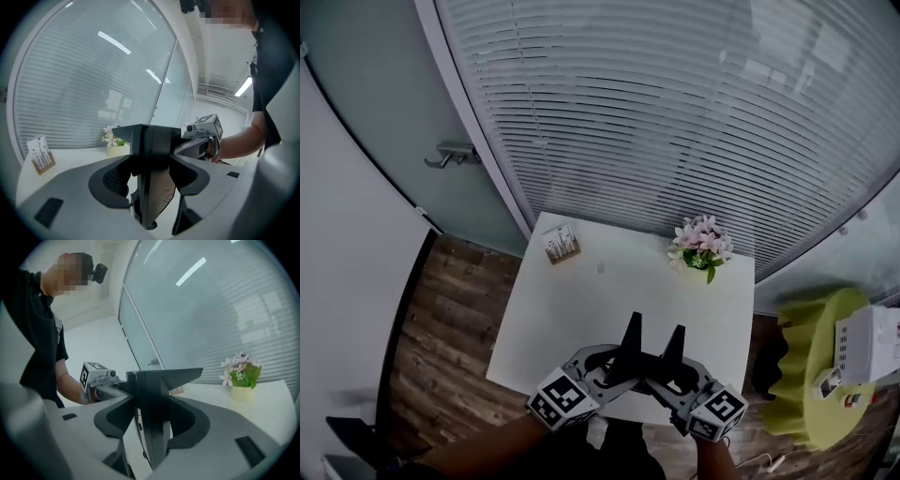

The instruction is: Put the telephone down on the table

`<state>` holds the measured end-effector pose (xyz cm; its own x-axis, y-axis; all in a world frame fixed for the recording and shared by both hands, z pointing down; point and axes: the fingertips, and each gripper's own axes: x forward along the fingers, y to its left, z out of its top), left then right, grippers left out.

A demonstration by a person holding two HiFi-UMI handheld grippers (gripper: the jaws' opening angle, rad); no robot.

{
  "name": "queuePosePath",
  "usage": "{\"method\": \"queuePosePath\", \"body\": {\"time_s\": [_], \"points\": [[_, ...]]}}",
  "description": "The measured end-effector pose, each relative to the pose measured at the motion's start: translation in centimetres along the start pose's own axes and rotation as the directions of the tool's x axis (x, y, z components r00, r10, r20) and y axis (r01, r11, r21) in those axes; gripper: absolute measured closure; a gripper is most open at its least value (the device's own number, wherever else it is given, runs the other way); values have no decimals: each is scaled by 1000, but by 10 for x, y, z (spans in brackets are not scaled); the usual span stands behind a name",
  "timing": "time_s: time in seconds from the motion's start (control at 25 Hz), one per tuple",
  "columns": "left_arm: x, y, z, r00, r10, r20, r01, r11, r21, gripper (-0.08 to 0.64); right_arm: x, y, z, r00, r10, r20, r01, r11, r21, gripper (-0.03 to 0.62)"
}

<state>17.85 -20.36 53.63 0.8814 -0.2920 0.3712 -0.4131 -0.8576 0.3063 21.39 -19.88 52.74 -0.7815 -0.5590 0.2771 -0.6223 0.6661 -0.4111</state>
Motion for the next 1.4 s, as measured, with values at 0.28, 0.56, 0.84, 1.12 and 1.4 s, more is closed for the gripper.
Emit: {"method": "queuePosePath", "body": {"time_s": [0.28, 0.56, 0.84, 1.12, 1.4], "points": [[50, 40, -54, 989, 20, -144, -46, 983, -176, 302, 29, -62, -55, 985, 104, -135, -74, 975, 210, 359], [96, 81, -94, 981, 24, -194, -86, 945, -315, 304, 54, -121, -93, 968, 153, -198, -71, 927, 367, 359], [122, 112, -116, 979, 44, -201, -122, 909, -398, 304, 72, -159, -113, 973, 149, -177, -56, 894, 445, 359], [139, 135, -127, 985, 49, -167, -123, 873, -473, 303, 87, -185, -123, 984, 134, -120, -53, 852, 520, 359], [138, 138, -121, 992, 84, -98, -114, 923, -368, 289, 85, -189, -122, 983, 127, -130, -57, 895, 442, 350]]}}
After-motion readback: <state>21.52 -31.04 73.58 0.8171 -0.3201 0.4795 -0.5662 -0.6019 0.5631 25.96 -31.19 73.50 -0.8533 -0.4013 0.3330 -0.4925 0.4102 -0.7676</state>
